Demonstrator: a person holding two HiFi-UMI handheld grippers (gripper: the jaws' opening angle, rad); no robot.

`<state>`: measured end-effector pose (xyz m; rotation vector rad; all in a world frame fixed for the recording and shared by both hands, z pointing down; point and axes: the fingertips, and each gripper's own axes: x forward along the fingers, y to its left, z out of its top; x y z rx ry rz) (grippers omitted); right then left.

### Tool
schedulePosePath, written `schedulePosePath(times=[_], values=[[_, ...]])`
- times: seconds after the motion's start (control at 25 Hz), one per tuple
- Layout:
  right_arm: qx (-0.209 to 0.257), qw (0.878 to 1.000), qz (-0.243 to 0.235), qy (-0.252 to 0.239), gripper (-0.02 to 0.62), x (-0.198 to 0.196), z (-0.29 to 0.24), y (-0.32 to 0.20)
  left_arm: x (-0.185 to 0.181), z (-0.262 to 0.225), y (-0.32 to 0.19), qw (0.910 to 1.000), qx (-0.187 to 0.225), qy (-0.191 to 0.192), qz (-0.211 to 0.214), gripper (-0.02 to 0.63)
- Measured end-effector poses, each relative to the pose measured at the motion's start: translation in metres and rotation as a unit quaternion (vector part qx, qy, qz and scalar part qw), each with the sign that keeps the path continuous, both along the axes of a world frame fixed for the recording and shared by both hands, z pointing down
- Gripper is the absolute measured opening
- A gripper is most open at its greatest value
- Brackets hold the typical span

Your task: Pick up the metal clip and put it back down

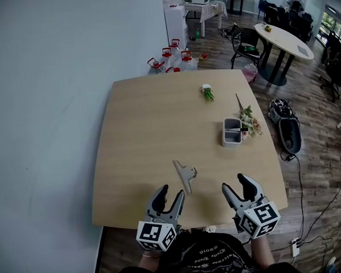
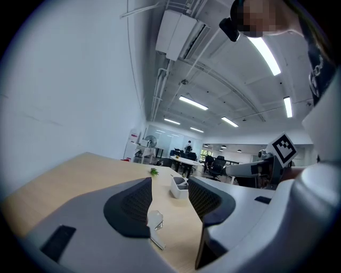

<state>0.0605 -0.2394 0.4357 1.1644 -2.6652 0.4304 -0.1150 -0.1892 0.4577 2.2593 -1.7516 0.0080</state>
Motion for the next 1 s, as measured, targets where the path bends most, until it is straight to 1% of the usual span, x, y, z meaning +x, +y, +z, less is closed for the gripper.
schedulePosePath(times=[0.12, 0.2, 0.24, 0.36, 0.4, 0.44, 0.52, 0.76, 1.0], values=[[0.011, 1.0, 0.007, 0.012, 0.265, 0.002, 0.002, -0.003, 0.002, -0.002, -0.004, 1.0, 0.001, 0.001, 0.004, 0.221], [0.023, 0.999, 0.01, 0.027, 0.23, 0.004, 0.004, -0.005, 0.005, -0.002, -0.004, 1.0, 0.003, -0.002, 0.008, 0.221], [0.031, 0.999, 0.01, 0.037, 0.201, 0.004, 0.004, -0.006, 0.006, -0.002, -0.004, 0.9999, 0.003, -0.005, 0.01, 0.21], [0.049, 0.997, 0.008, 0.058, 0.119, 0.001, 0.003, -0.006, 0.009, -0.001, -0.002, 0.9999, 0.004, -0.012, 0.012, 0.133], [0.052, 0.997, 0.009, 0.059, 0.084, 0.0, 0.004, -0.006, 0.009, 0.0, -0.002, 0.9998, 0.004, -0.015, 0.01, 0.116], [0.055, 0.997, 0.01, 0.058, 0.041, 0.0, 0.005, -0.007, 0.009, 0.0, -0.002, 0.9998, 0.004, -0.018, 0.008, 0.083], [0.059, 0.997, 0.009, 0.057, 0.015, -0.002, 0.007, -0.008, 0.01, 0.002, -0.003, 0.9997, 0.004, -0.023, 0.007, 0.015], [0.078, 0.994, -0.003, 0.079, 0.012, -0.009, 0.011, -0.003, 0.017, 0.003, 0.0, 0.9996, -0.001, -0.026, 0.011, 0.008], [0.079, 0.993, -0.013, 0.089, 0.011, -0.015, 0.016, -0.001, 0.017, 0.008, 0.001, 0.9995, -0.006, -0.032, 0.003, 0.008]])
